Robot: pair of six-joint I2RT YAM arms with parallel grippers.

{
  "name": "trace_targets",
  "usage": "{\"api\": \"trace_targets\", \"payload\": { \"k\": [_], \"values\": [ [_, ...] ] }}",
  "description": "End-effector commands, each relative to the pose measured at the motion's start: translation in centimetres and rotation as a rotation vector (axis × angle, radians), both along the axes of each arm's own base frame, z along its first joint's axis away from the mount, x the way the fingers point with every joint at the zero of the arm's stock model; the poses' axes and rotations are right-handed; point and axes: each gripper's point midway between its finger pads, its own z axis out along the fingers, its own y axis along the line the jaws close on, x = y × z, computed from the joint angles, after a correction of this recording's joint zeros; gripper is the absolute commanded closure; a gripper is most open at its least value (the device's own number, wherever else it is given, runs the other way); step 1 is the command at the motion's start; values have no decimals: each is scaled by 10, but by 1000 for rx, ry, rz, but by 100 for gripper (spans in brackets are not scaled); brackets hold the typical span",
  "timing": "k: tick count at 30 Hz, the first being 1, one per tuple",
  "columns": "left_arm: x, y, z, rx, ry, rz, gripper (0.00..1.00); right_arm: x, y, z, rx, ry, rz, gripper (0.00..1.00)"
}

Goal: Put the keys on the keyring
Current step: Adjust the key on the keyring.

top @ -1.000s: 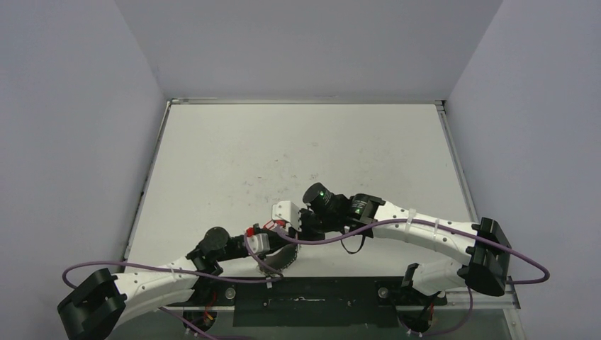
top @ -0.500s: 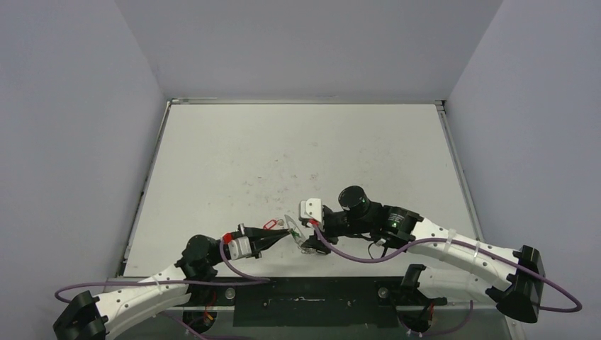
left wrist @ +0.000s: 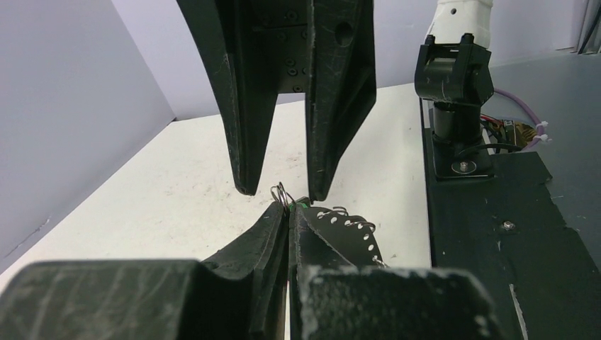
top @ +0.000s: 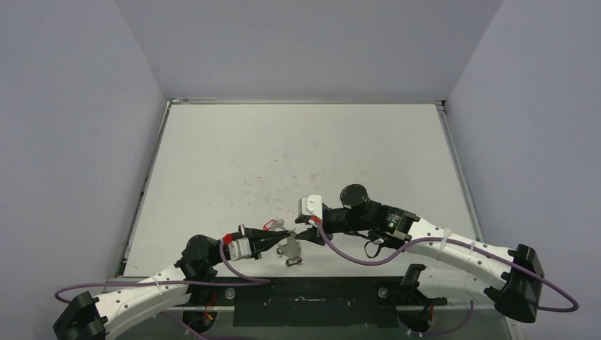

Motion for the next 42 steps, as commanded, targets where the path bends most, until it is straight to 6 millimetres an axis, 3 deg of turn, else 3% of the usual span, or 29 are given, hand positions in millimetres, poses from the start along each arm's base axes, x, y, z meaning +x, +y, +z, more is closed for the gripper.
{"api": "trace_targets", "payload": {
  "k": [1, 8, 13, 18, 23, 28, 32, 34, 39, 42],
  "values": [
    [-8, 2, -7, -12, -4, -28, 100, 5, 13, 16, 83, -23, 20, 62],
    [-7, 2, -7, -12, -6, -23, 100, 5, 17, 1, 33, 10, 49, 89],
    [-6, 2, -8, -8, -3, -21, 100, 6, 11, -9, 7, 21, 36, 91],
    [-6, 2, -7, -12, -9, -19, 100, 6, 6, -15, -6, 26, 27, 99],
    [-6, 2, -5, -17, -13, -19, 100, 6, 5, -25, -39, 43, 27, 100],
    [-6, 2, -5, -16, -13, -19, 100, 13, 0, -30, -70, 26, -13, 93],
    [-7, 2, -6, -14, -8, -21, 100, 18, -4, -17, -24, -12, -59, 65],
    [-7, 2, -7, -13, -6, -22, 100, 19, -6, -6, 19, -33, -73, 58],
    [-8, 2, -7, -11, -5, -28, 100, 11, -2, 22, 140, -74, -33, 53],
    [-8, 2, -7, -10, -2, -30, 100, 4, 3, 29, 175, -69, 13, 54]
  ]
}}
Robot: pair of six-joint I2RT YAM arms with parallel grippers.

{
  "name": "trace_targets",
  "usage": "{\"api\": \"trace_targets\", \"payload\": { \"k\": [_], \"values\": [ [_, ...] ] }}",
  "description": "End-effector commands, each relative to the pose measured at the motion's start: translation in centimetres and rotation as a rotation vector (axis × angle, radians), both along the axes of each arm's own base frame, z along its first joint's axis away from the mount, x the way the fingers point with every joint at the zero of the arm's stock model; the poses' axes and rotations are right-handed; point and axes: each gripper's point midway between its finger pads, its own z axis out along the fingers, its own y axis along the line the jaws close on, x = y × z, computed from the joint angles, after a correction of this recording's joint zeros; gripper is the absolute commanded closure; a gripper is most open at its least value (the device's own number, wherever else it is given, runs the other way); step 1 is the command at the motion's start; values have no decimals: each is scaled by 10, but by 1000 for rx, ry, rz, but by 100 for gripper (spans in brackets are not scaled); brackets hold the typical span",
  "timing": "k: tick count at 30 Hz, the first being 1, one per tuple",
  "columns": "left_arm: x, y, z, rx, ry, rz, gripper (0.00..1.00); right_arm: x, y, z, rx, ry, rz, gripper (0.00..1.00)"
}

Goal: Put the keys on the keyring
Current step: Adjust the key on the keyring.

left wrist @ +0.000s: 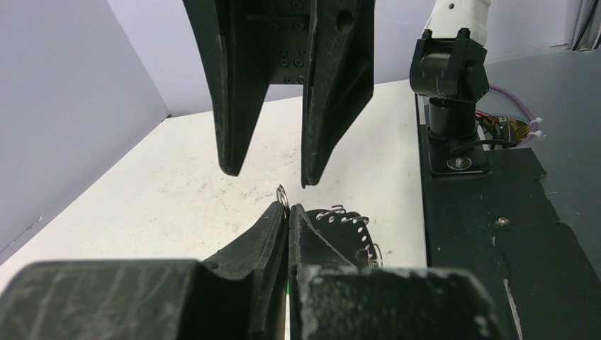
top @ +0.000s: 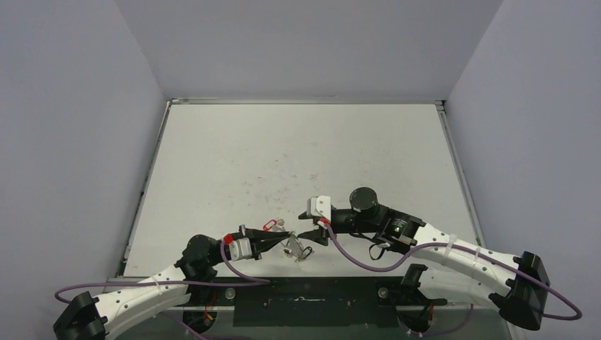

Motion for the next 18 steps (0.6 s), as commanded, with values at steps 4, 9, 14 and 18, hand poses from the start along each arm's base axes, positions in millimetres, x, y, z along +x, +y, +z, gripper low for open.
{"api": "trace_targets", "payload": {
  "k": [4, 9, 14, 18],
  "values": [
    [-7, 3, -4, -24, -9, -21, 100, -7, 20, 30, 132, -25, 97, 66],
    [-7, 3, -3, -27, -7, -23, 100, -12, 31, 21, 107, 17, 162, 79],
    [-7, 3, -3, -27, -6, -21, 100, -13, 33, 19, 103, 20, 178, 97],
    [-7, 3, -4, -22, -3, -20, 100, -14, 31, 21, 111, 8, 177, 100]
  ]
}}
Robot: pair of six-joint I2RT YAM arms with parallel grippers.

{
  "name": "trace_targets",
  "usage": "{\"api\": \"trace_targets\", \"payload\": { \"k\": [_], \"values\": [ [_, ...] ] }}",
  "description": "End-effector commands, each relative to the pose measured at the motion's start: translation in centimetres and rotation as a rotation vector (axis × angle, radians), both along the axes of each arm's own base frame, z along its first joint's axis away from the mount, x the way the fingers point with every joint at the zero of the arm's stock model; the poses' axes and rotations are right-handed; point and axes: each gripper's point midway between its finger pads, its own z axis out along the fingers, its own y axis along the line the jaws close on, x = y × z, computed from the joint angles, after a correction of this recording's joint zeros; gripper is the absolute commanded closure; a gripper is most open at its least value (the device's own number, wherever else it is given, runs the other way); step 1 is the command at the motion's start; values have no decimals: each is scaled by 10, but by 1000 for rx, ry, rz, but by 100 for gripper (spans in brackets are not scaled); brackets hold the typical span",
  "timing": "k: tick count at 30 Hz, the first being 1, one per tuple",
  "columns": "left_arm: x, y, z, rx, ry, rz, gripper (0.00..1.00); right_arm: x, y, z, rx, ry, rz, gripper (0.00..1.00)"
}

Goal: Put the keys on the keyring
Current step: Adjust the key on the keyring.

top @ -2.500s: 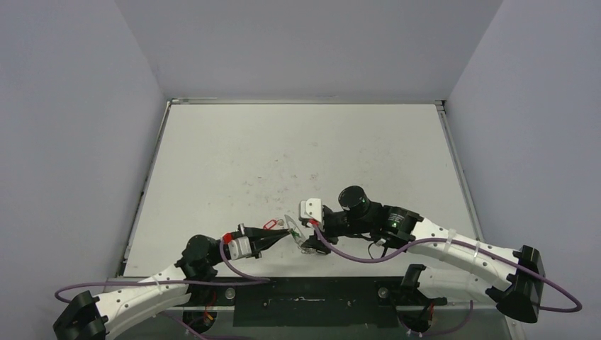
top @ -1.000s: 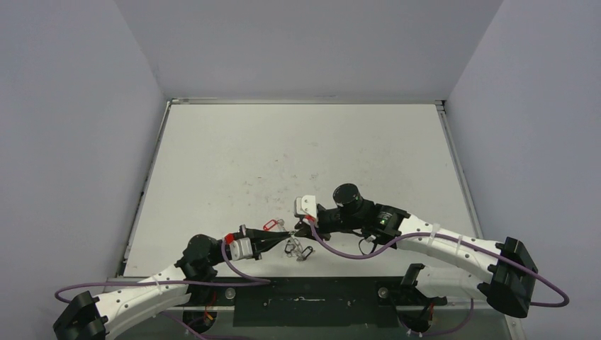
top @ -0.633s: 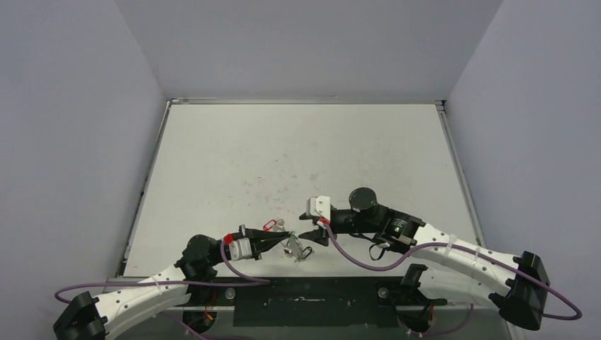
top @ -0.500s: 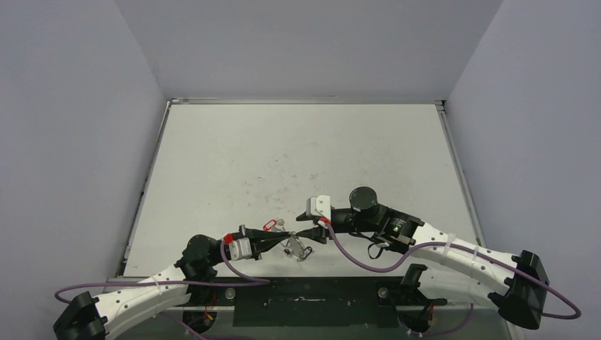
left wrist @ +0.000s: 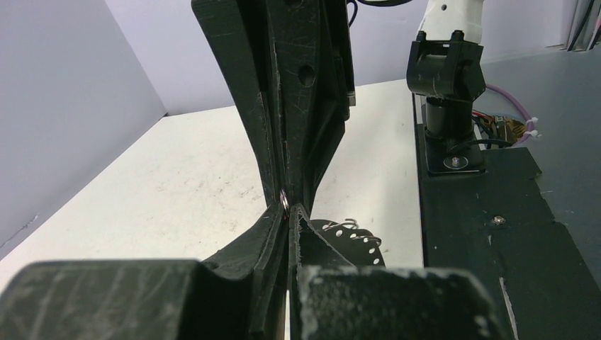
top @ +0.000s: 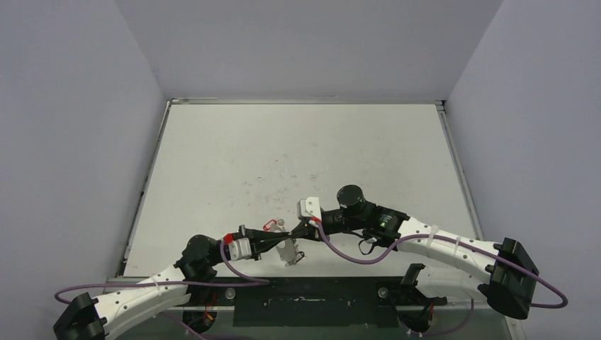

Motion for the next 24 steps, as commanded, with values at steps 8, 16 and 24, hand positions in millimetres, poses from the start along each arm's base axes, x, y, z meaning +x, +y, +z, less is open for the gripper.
{"api": "trace_targets", "payload": {
  "k": [8, 16, 24],
  "values": [
    [-3, 3, -4, -22, -8, -1, 97, 4, 4, 39, 92, -60, -8, 100],
    [5, 7, -10, 22, 26, 53, 77, 20, -14, 21, -111, -1, -146, 100],
    [13, 10, -13, 72, 32, 100, 73, 28, -42, 1, -318, 16, -264, 100]
  ]
}}
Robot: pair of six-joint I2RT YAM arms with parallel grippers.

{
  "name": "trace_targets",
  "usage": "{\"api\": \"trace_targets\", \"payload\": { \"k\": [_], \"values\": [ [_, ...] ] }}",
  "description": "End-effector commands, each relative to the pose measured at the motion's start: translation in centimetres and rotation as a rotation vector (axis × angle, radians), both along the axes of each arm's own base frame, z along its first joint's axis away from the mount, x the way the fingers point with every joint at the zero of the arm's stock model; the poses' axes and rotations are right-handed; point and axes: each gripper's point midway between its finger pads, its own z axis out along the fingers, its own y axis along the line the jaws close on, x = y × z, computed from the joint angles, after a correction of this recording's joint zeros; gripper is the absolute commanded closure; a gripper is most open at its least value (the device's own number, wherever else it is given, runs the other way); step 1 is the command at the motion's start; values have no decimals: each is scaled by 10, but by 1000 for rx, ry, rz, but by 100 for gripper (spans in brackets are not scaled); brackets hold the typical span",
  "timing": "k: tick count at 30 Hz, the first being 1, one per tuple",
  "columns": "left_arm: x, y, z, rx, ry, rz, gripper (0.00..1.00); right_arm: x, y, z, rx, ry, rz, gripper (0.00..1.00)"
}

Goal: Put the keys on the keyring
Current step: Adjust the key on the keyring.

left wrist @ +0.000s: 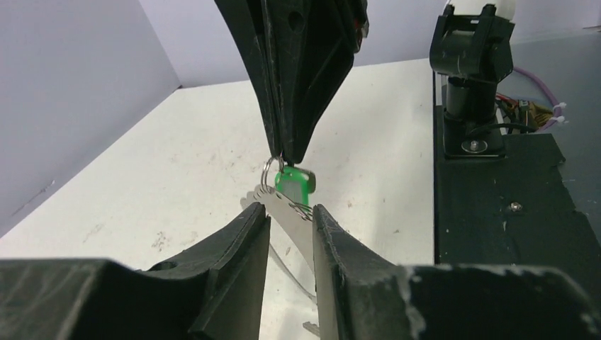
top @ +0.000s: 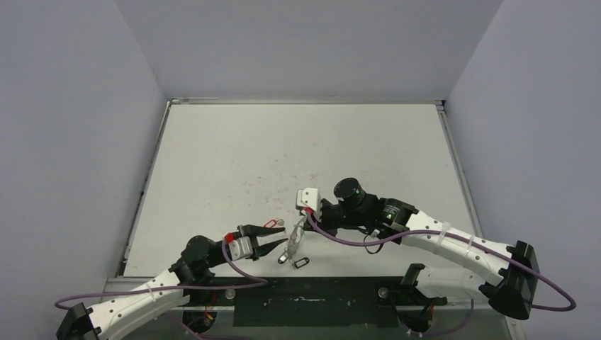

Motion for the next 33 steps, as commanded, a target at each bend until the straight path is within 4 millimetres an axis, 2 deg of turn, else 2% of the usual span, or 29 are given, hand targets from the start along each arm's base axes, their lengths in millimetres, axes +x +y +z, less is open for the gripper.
{"api": "trace_targets", "payload": {
  "k": [1, 9, 18, 23, 28, 33],
  "values": [
    [7, 0, -6, 52, 8, 32, 72, 8, -15, -4, -131, 0, -80, 100],
    [7, -9, -14, 108, 14, 1, 72, 6, -8, -13, -138, 7, -61, 100],
    [10, -6, 7, 144, -69, 18, 71, 5, 6, -13, -106, -18, -12, 100],
    [14, -3, 5, 224, -109, 33, 68, 6, 9, -13, -101, -17, -5, 100],
    [19, -3, 3, 297, -205, 36, 65, 5, 13, -10, -90, -19, 0, 100],
    [29, -1, 9, 356, -328, 66, 63, 7, 15, -6, -74, -29, -2, 100]
  ]
}}
